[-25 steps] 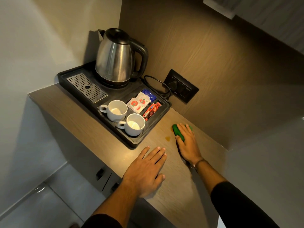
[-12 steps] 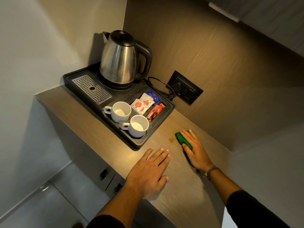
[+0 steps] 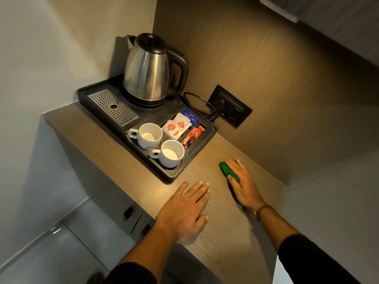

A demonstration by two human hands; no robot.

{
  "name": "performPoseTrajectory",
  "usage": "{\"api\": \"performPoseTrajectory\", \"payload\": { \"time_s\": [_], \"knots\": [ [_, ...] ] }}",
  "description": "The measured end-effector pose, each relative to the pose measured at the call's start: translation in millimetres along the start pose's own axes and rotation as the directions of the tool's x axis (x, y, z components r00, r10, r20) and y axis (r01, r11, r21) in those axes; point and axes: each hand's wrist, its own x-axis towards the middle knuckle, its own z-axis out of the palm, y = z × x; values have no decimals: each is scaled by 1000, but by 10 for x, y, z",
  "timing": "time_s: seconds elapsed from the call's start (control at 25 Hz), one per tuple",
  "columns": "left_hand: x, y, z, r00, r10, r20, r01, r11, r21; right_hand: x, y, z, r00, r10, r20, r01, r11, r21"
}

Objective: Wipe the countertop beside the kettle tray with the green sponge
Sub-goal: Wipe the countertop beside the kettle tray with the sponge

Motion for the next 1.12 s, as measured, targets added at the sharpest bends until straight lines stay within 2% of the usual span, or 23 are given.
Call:
{"api": "performPoseTrajectory", "payload": {
  "time_s": [0.08,0.12,0.24,0.32,0.4,0.48,0.52,0.6,0.68,0.72,0.76,0.84,0.92,0.96,1.0,1.12],
  "knots": [
    [6,-3,3,1000,5,7,-5,1000,-1,257,-192,61,994,101,-35,-101,995,6],
    [8,2,14,1000,3,0,-3,1000,-1,259,-304,136,997,69,-23,-69,998,1],
    [-1,1,41,1000,-3,-12,3,1000,-9,-296,-237,267,983,-170,69,173,984,-41],
    [2,-9,58,1000,-2,-13,2,1000,-3,-736,88,134,980,-188,69,192,980,-52],
    [12,-17,53,1000,-2,-14,2,1000,-4,-640,289,-68,1000,-19,12,19,999,-28],
    [9,-21,39,1000,1,-12,-1,1000,-12,-299,239,-124,979,174,-102,-174,985,11],
    [7,-25,42,1000,2,-11,-2,1000,-16,-192,103,-75,970,211,-123,-210,977,22],
    [5,-16,53,1000,4,-8,-4,1000,-17,-307,-119,100,990,116,-76,-116,993,0],
    [6,-18,62,1000,2,-21,-2,1000,-7,-810,-31,202,997,-77,20,78,995,-61],
    [9,-22,64,1000,2,-24,-2,1000,-4,-1054,108,133,994,-107,31,109,992,-57],
    [15,-25,68,1000,6,-21,-6,1000,-2,-1159,265,21,996,-89,1,89,995,-32],
    [20,-32,70,1000,4,-20,-4,1000,-1,-992,448,-194,991,113,-70,-111,993,28],
    [22,-34,60,1000,5,-16,-5,1000,-10,-615,400,-244,929,328,-171,-318,944,84],
    [22,-36,64,1000,8,-18,-8,1000,-11,-490,266,-197,921,346,-177,-338,938,76],
    [18,-38,76,1000,12,-24,-13,1000,-9,-474,115,-104,943,296,-155,-293,955,43],
    [16,-52,114,999,12,-42,-12,1000,-1,-1074,32,203,1000,-6,2,6,999,-44]
  ]
}}
